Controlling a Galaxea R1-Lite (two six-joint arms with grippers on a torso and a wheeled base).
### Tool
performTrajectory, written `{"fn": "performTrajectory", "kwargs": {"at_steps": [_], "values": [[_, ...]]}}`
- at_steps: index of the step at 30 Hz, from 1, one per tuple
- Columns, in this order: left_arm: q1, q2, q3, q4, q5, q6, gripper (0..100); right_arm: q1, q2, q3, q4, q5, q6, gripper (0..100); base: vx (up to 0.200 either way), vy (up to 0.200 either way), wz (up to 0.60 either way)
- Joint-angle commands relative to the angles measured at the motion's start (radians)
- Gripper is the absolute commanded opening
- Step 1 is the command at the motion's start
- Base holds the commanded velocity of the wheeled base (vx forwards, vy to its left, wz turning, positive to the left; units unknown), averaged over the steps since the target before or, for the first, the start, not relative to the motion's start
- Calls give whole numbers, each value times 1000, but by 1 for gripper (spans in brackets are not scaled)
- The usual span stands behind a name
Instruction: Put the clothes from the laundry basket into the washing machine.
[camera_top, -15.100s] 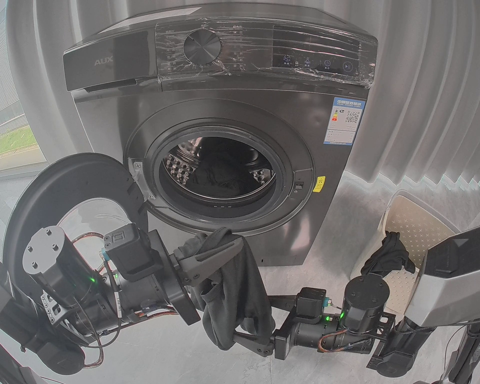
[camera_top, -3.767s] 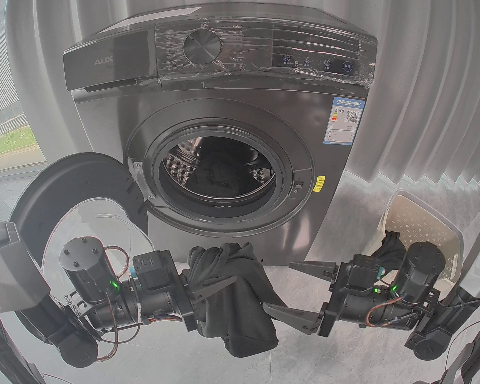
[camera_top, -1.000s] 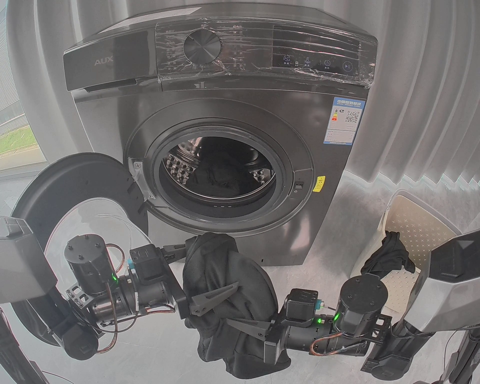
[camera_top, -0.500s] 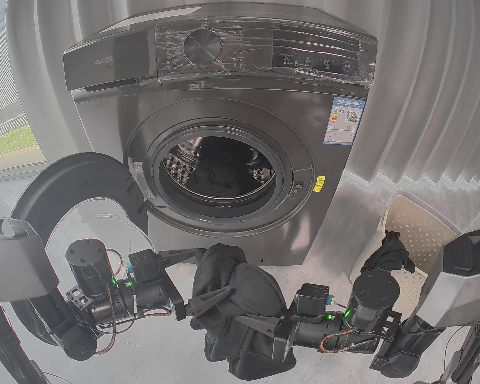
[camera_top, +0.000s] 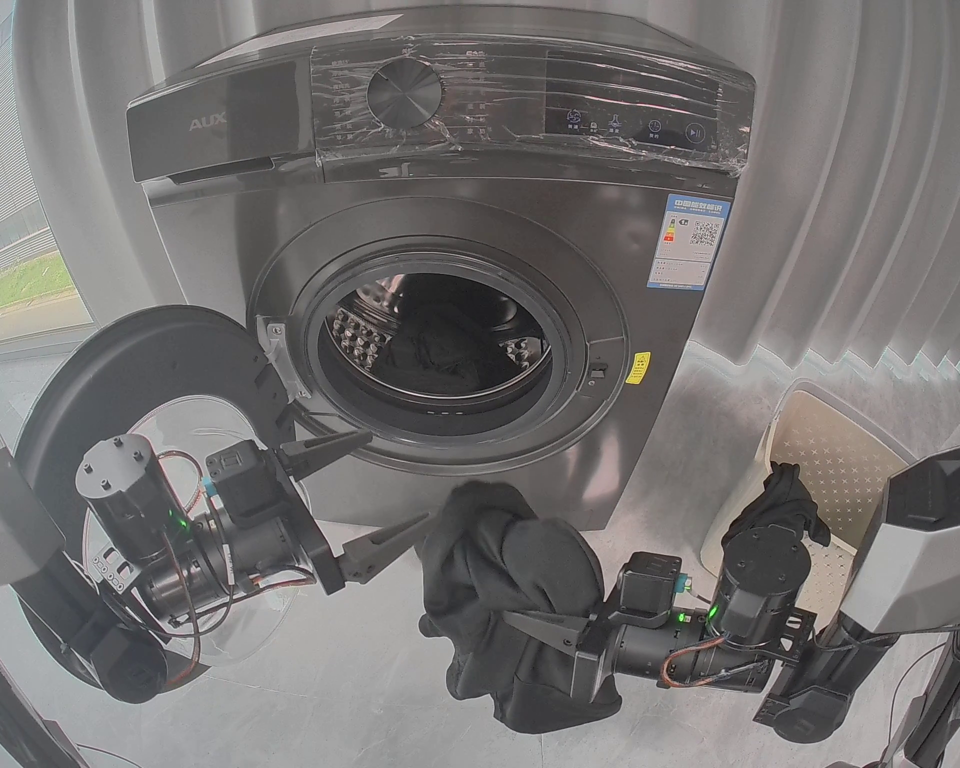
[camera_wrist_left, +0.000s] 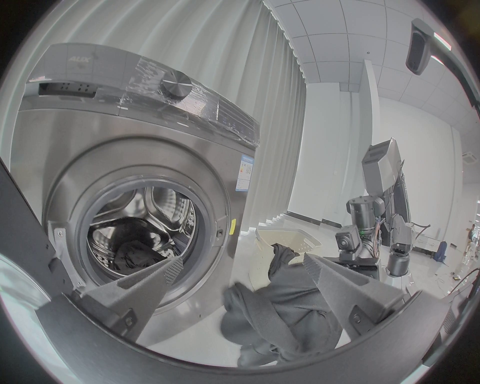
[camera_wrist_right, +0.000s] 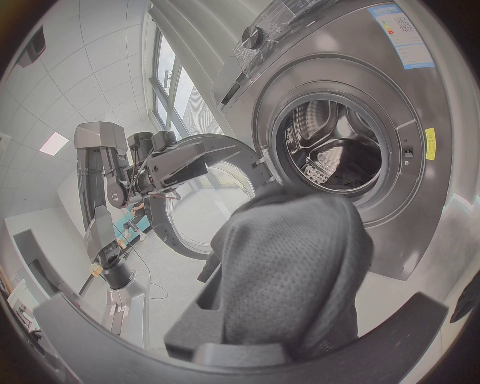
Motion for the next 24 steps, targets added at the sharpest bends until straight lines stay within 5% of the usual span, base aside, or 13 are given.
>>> {"fn": "performTrajectory", "kwargs": {"at_steps": [1, 6, 10, 14, 15, 16, 20, 24], "values": [[30, -20, -13, -1, -5, 0, 100, -2, 9, 11, 0, 1, 1, 0, 0, 0, 0], [33, -39, 6, -1, -26, 0, 100, -3, 15, 3, 0, 1, 3, 0, 0, 0, 0], [5, -35, 61, -1, -106, 11, 100, -2, 10, -5, 0, 2, 3, 0, 0, 0, 0], [-1, -19, 130, -1, -253, 80, 100, 3, 1, -34, 0, 10, 15, 0, 0, 0, 0], [-1, -19, 130, -1, -253, 80, 100, 4, 0, -34, 0, 10, 15, 0, 0, 0, 0], [-1, 11, 131, -1, -298, 118, 100, 10, -3, -49, 0, 10, 15, 0, 0, 0, 0], [2, 80, 145, 2, -327, 166, 100, 23, -8, -74, 0, 11, 18, 0, 0, 0, 0], [-1, 115, 148, 1, -330, 169, 100, 38, -9, -95, 0, 11, 26, 0, 0, 0, 0]]}}
